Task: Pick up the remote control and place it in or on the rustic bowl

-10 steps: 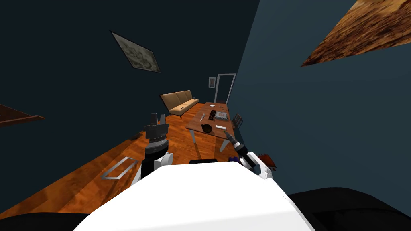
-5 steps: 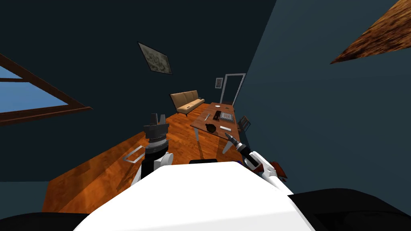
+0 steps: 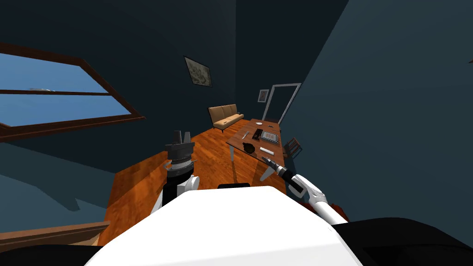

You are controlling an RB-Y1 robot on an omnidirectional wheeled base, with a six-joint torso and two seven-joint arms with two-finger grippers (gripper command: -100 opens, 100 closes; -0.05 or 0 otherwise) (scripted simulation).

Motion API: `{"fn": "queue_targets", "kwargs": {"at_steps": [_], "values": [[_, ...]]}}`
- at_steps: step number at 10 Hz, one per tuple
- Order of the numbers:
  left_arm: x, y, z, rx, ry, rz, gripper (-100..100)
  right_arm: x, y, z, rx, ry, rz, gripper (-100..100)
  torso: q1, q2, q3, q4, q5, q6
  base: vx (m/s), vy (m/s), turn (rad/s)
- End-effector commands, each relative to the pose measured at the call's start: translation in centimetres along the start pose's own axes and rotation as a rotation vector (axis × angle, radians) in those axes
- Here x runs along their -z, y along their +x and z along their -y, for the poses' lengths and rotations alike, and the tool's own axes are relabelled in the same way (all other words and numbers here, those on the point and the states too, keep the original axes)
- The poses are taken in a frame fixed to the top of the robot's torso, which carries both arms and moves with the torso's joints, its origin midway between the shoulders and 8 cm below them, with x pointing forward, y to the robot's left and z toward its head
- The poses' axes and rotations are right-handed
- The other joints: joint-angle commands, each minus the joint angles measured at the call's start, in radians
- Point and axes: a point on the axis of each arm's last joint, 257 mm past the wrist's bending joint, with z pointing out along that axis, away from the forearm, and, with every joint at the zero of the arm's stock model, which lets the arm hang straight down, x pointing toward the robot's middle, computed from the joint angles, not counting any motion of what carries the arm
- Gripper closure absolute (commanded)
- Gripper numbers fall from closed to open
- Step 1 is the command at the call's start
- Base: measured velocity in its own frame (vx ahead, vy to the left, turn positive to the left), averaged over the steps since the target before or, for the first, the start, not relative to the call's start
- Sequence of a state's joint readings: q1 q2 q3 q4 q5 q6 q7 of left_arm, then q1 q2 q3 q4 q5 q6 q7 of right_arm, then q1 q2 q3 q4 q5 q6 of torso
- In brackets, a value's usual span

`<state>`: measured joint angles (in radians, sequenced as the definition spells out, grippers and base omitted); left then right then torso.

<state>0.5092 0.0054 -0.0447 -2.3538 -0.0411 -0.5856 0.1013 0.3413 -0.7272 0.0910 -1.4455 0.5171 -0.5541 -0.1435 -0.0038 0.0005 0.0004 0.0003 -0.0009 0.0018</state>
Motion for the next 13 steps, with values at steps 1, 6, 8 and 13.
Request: {"fn": "queue_targets", "kwargs": {"at_steps": [1,6,8,13], "values": [[0.0,0.0,0.0,0.000,0.000,0.000,0,0.2,0.4,1.2,0.006,0.015,-0.011,-100,0.000,0.000,0.000,0.000,0.000,0.000,-0.009,-0.004,0.002],[0.0,0.0,0.0,0.000,0.000,0.000,0,3.1,1.7,7.2,0.099,0.121,-0.127,-100,-0.001,-0.001,-0.001,0.000,0.000,-0.001,-0.013,-0.007,0.246],[0.0,0.0,0.0,0.000,0.000,0.000,0,4.8,2.1,9.9,0.141,0.171,-0.185,-100,-0.001,-0.002,-0.001,0.000,0.000,-0.001,-0.009,-0.019,0.284],[0.0,0.0,0.0,0.000,0.000,0.000,0,9.0,2.8,15.2,0.210,0.275,-0.300,-100,-0.002,-0.003,-0.002,0.000,0.000,-0.001,0.000,-0.022,0.251]]}}
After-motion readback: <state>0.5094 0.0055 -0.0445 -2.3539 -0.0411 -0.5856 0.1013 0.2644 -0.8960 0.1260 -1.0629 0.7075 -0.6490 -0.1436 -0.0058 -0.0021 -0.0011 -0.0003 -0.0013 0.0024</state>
